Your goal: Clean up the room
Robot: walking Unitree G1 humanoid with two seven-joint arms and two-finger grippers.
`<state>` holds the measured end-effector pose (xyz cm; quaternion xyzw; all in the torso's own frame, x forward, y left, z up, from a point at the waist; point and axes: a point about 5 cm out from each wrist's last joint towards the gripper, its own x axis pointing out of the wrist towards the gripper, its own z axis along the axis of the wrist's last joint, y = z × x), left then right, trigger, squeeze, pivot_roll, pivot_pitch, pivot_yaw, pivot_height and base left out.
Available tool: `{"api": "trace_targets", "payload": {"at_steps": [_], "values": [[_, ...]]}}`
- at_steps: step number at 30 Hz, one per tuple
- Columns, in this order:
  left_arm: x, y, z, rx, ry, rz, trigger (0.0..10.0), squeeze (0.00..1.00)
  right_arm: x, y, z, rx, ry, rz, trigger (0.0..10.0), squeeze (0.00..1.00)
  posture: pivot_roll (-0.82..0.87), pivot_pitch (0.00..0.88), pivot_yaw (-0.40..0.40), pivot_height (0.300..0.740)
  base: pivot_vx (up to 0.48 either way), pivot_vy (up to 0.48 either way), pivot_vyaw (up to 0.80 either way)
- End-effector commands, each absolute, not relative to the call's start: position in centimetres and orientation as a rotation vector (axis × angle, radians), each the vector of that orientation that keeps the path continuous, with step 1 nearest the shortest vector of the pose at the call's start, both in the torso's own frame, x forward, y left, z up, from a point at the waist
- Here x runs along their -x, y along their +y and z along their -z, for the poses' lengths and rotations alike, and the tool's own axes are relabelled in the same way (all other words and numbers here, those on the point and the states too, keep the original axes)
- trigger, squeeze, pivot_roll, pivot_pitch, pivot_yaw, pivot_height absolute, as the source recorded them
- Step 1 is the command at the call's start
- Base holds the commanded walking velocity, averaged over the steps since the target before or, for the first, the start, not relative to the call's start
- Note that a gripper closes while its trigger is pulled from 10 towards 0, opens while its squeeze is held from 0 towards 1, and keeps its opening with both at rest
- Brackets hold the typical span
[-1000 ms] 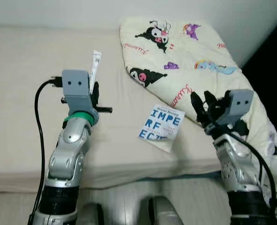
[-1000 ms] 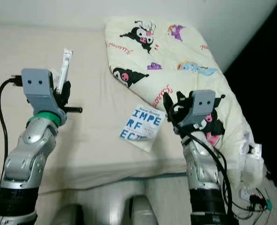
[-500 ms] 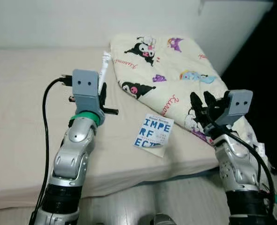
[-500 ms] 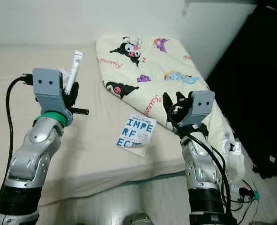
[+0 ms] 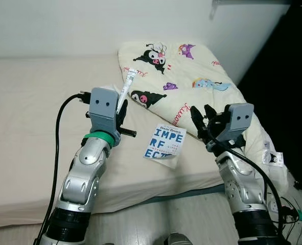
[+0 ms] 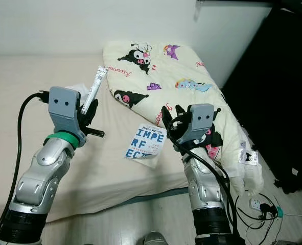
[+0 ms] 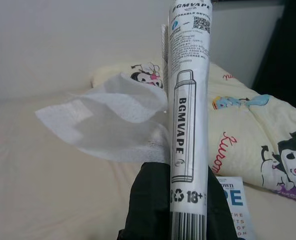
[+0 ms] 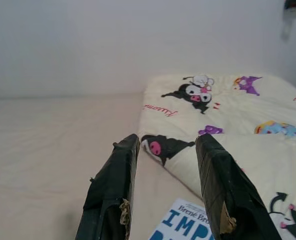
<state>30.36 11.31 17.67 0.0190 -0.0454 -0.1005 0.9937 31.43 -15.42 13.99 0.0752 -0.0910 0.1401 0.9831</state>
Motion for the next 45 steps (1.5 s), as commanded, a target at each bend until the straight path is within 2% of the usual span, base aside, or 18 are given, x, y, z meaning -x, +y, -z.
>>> {"api": "trace_targets", "payload": {"at_steps": [1, 13, 45], "values": [[-30.2, 11.19, -16.78, -0.062, -0.068, 0.212, 10.0, 0.0, -31.49, -15.19, -13.69, -0.152, -0.172, -0.288, 10.0, 0.0, -0.06, 0.0, -0.02, 0.735, 0.0, 0.0, 0.0], [-30.45, 11.12, -16.68, -0.061, -0.069, 0.215, 10.0, 0.0, -31.51, -14.96, -13.51, -0.163, -0.171, -0.29, 10.0, 0.0, -0.06, 0.0, -0.015, 0.735, 0.0, 0.071, 0.0], [-30.74, 11.62, -16.91, -0.05, -0.08, 0.185, 10.0, 0.0, -31.66, -14.98, -13.33, -0.167, -0.172, -0.281, 10.0, 0.0, -0.05, 0.0, -0.005, 0.735, 0.0, 0.413, 0.0]]}}
